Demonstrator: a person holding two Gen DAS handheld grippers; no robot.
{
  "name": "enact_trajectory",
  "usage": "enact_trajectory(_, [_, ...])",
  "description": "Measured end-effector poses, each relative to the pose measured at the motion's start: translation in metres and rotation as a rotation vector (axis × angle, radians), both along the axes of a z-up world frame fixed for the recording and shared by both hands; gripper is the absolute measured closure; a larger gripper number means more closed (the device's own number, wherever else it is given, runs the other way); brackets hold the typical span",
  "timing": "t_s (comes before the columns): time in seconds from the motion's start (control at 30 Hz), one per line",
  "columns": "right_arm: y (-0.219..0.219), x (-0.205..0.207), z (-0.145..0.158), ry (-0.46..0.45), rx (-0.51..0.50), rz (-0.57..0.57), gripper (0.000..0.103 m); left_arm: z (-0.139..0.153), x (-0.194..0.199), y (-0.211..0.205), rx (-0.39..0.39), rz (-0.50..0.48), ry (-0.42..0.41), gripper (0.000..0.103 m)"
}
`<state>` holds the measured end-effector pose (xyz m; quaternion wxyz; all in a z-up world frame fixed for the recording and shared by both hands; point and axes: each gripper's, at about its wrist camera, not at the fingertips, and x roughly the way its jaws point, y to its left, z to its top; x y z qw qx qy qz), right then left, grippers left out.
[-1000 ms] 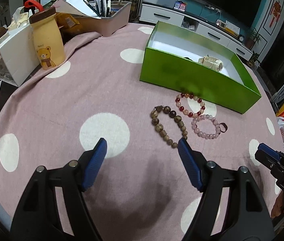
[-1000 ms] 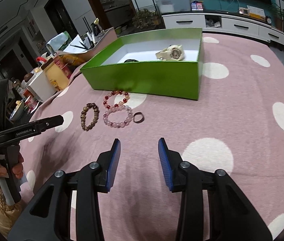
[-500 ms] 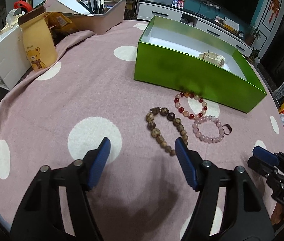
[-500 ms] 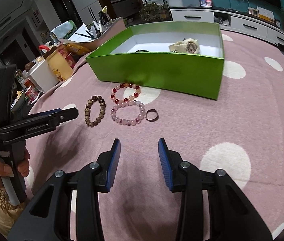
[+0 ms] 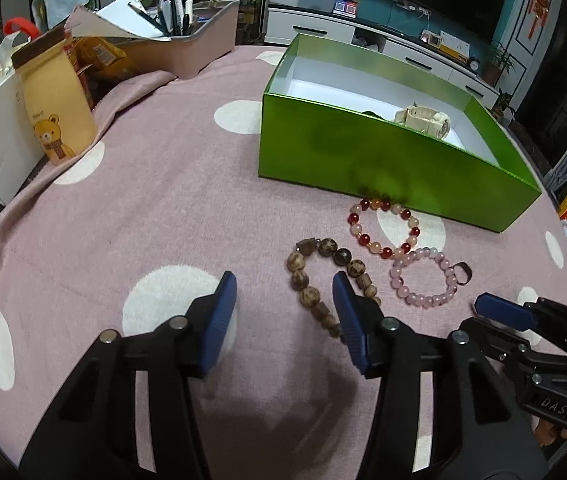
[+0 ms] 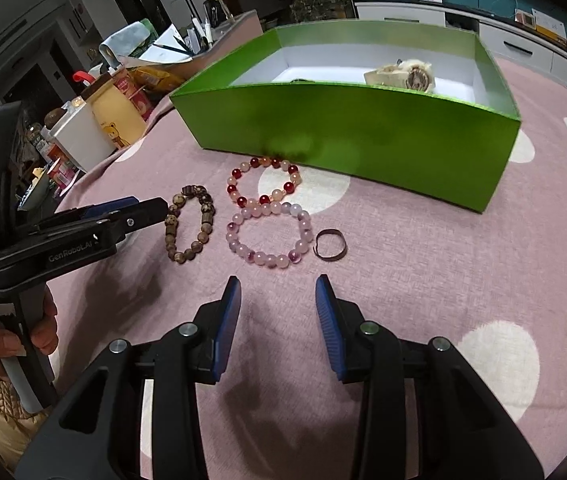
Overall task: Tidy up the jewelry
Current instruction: 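Move both tools back toward the bead bracelets beside the box, then grasp the wooden bead bracelet with the left tool while the right tool grasps the pink bead bracelet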
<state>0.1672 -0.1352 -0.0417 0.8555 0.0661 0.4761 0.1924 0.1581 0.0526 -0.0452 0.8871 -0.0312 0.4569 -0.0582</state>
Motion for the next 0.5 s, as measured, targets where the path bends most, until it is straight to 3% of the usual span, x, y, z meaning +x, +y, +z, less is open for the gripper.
enact_trajectory(0.5, [0.011,0.035,-0.003,-0.016,-0.04,-0.018,0.081,-0.015,0.007,-0.011,0.067,-0.026,-0.009,0.062])
